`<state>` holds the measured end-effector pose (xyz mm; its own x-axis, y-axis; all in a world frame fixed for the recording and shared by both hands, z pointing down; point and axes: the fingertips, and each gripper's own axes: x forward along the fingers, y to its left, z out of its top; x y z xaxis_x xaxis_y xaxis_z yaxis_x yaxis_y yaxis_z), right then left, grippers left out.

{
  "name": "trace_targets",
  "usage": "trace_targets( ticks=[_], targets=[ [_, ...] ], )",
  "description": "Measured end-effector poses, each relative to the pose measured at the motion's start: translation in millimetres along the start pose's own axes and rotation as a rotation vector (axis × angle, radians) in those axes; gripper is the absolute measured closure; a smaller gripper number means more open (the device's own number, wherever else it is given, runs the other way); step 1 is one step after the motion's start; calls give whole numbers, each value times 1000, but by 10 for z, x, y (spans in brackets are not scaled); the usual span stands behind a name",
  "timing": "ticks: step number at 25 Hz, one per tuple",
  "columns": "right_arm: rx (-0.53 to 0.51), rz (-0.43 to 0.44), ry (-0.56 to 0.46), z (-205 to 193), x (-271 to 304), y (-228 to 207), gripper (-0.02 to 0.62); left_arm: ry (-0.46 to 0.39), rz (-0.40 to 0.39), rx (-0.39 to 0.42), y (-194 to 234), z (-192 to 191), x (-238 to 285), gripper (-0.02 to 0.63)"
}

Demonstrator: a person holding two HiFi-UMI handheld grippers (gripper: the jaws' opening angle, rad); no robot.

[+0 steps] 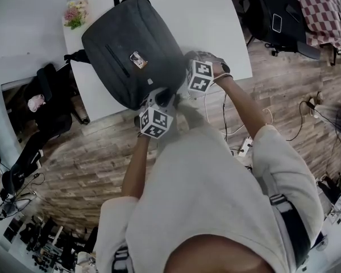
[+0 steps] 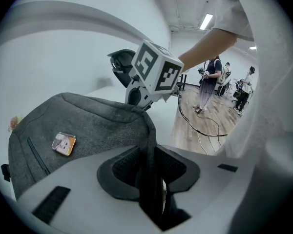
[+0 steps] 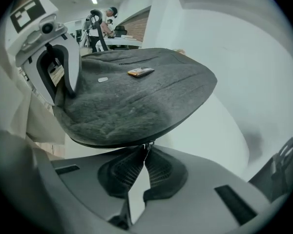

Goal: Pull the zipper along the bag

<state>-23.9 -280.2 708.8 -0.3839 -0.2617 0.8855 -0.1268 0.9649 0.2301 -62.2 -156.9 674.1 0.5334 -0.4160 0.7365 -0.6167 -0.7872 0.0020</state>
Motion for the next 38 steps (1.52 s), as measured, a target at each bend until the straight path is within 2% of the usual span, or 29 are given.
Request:
trace_targets(
  ticks=[11,14,23,28,30,33,38],
  targets=[
    [229,-68,69,-388,-184,256,575,-11,-11,-82,-3,364,358,491],
    [299,-90,87,-504,-227,314,575,-18,-19,-81,-25,489,480,492],
    [389,-83,59,-569,-348,467,574,-43,-94,-18,-148,691,588,489],
    [411,-54,44,-571,-359,457,575,-74,-104,84,-145,719,354,421],
    [412,-48,41,-583,-363,451,577,-71,-83,119,-90,655,174,395],
    [412,-46,37,-593,-366,452,577,-38,-58,152,-20,358,-171,372],
    [409,-42,39,-586,-368,466,577,76,-28,271,19,-303,-619,343]
  ],
)
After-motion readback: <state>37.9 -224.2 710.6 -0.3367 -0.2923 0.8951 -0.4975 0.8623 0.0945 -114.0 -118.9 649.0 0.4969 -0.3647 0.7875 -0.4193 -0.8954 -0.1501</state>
